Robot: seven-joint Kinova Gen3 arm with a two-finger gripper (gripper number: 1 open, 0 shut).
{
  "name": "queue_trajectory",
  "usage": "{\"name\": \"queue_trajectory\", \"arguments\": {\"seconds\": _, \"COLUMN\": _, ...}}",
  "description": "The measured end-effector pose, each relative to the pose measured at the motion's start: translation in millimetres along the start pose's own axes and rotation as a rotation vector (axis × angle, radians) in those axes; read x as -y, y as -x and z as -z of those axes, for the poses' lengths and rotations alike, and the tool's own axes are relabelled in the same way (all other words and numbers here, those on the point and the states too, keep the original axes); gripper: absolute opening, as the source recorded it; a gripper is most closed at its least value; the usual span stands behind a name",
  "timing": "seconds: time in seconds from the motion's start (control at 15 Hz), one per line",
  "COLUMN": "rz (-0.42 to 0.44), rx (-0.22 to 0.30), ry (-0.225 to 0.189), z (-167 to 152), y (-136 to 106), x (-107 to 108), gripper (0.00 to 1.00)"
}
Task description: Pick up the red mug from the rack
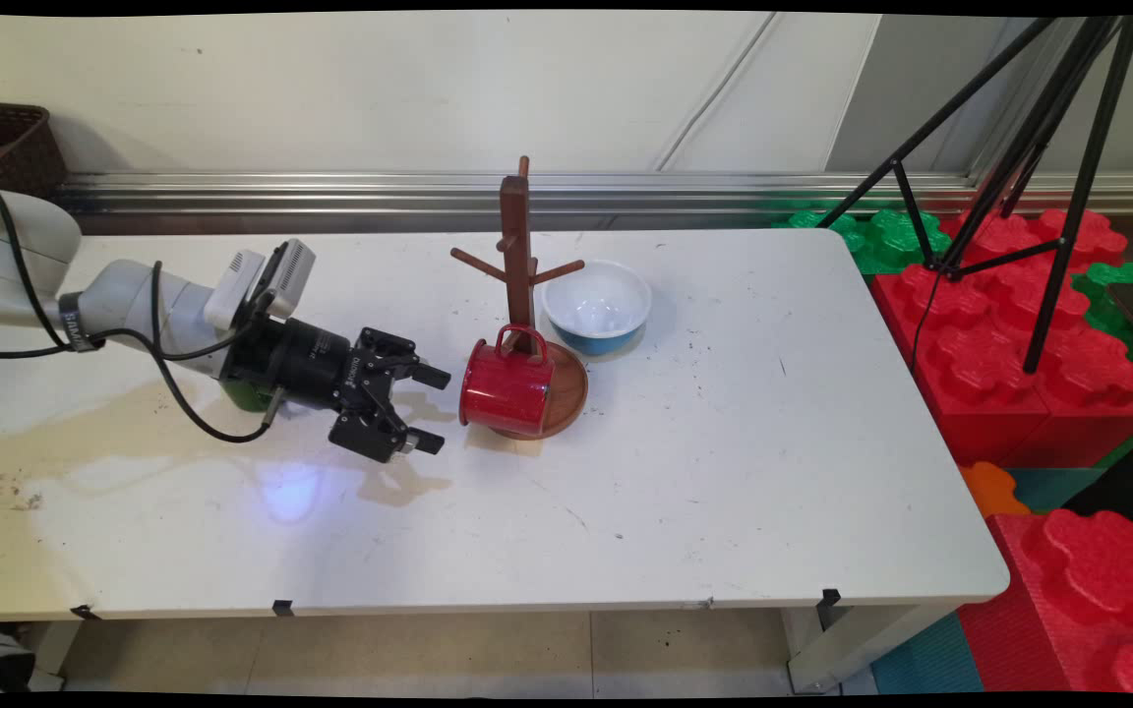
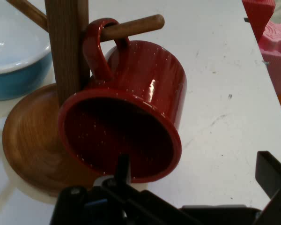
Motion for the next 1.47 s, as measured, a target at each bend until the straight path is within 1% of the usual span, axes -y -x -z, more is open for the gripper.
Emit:
{"name": "queue_trajectory", "arguments": {"seconds": 1.0, "rz": -0.001, "rx": -0.031, "ry": -0.022, "z": -26.3, "y": -1.9, "x": -4.1, "gripper": 1.00}}
{"name": "queue_trajectory", "arguments": {"seconds": 1.47, "rz": 0.000, "rx": -0.042, "ry": -0.026, "z": -33.2, "y": -3.0, "x": -6.0, "gripper": 1.00}}
